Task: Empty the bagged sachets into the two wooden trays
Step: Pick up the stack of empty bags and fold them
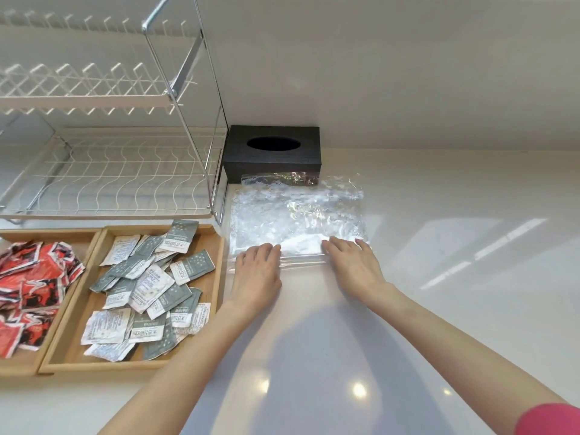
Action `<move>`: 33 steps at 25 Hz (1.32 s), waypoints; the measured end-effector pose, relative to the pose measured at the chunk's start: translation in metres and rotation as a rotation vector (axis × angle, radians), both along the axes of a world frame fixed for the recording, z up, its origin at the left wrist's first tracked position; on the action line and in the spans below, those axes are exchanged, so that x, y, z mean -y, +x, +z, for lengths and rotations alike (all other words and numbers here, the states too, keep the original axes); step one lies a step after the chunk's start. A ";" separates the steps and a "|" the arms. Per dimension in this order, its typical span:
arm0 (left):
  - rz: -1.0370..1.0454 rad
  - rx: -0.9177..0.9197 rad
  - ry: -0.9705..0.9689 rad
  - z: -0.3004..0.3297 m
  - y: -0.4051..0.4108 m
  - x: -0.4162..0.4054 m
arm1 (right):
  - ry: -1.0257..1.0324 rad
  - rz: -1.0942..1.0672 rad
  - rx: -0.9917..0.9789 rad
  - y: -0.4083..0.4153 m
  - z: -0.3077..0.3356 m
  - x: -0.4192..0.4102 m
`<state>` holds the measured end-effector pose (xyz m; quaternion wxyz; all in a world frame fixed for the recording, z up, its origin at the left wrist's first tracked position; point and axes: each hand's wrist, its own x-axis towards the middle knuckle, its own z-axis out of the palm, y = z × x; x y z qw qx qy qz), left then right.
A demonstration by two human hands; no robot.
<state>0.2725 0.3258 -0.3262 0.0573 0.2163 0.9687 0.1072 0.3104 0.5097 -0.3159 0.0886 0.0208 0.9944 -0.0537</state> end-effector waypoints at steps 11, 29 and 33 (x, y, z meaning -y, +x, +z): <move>0.115 -0.152 0.142 -0.002 0.014 0.001 | 0.119 -0.027 -0.009 0.009 0.015 0.012; 0.809 0.785 1.223 0.019 0.059 -0.006 | -0.403 -0.024 0.140 0.099 0.027 0.078; 0.695 0.774 1.186 0.026 0.060 0.004 | -0.640 -0.226 0.030 0.089 0.029 0.052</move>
